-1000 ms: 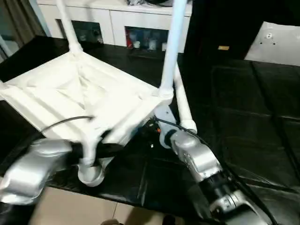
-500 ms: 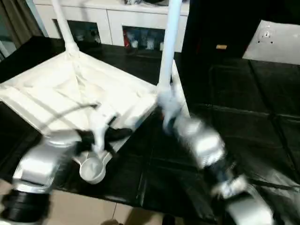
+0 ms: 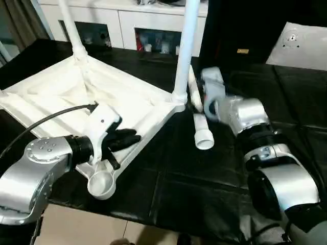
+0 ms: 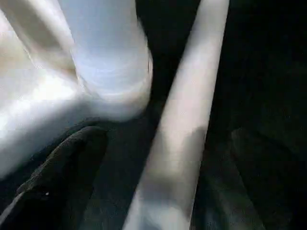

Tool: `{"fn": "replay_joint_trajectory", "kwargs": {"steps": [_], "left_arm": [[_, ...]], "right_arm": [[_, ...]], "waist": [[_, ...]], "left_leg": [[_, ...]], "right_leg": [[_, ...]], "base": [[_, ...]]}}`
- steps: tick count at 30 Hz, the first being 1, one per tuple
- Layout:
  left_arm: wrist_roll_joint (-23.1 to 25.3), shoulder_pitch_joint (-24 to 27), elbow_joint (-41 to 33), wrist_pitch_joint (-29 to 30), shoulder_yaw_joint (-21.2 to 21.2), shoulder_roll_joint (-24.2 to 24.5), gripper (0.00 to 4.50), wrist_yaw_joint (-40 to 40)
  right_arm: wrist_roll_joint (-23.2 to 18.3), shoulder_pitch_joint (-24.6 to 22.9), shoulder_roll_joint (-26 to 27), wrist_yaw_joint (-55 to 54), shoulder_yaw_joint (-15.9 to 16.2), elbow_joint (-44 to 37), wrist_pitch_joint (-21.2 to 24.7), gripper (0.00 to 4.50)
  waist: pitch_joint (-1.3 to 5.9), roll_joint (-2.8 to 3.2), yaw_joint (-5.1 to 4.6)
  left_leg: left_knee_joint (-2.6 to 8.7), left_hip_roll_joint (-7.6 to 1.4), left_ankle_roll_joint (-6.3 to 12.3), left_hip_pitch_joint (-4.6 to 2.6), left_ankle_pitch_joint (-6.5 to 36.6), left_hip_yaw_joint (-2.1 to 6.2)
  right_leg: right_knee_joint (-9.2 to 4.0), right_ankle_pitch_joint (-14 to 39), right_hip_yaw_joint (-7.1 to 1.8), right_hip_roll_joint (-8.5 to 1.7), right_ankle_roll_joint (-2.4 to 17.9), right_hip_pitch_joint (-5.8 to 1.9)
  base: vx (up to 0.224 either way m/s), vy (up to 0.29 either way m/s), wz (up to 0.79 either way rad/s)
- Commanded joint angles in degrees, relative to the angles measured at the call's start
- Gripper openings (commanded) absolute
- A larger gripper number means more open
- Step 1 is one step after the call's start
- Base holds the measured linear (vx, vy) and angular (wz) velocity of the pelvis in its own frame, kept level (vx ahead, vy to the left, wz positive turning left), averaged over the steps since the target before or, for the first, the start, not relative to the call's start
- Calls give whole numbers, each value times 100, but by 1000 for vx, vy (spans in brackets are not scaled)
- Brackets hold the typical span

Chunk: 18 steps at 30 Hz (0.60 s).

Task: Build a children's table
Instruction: Pick table leg

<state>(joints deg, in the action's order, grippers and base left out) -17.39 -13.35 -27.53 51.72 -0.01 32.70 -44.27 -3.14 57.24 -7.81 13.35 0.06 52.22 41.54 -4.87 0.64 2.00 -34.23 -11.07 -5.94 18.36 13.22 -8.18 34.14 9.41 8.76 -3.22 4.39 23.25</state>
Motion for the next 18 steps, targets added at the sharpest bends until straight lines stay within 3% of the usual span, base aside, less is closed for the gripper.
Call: {"fn": "replay_joint_trajectory", "kwargs": {"steps": [1, 4, 8, 18], "left_arm": [[-51, 31, -118, 105, -24, 39, 127, 63], [-72, 30, -128, 110, -43, 57, 145, 102], [-108, 11, -185, 196, -59, 87, 182, 143], [-186, -45, -179, 229, -121, 165, 263, 189]], "right_arm": [[5, 117, -8, 72, -15, 307, 24, 450], [-4, 150, -7, 129, -48, 641, -26, 450], [-94, 286, -37, 181, -215, 1164, -140, 409], [-154, 437, -147, 236, -460, 1717, -355, 313]], "waist": [[433, 74, 27], [442, 72, 29], [426, 71, 41], [464, 69, 90]], "left_leg": [[301, -144, 323, 157, 186, 9], [289, -151, 333, 163, 175, 9], [289, -150, 322, 147, 364, -1], [265, -146, 299, 152, 314, -3]], "right_leg": [[-359, 1453, -434, -497, 771, -452], [-342, 1392, -426, -492, 803, -444], [-384, 1677, -423, -507, 753, -429], [-366, 1676, -410, -501, 720, -428]], "base": [[0, 0, 0], [0, 0, 0], [0, 0, 0], [0, 0, 0]]}}
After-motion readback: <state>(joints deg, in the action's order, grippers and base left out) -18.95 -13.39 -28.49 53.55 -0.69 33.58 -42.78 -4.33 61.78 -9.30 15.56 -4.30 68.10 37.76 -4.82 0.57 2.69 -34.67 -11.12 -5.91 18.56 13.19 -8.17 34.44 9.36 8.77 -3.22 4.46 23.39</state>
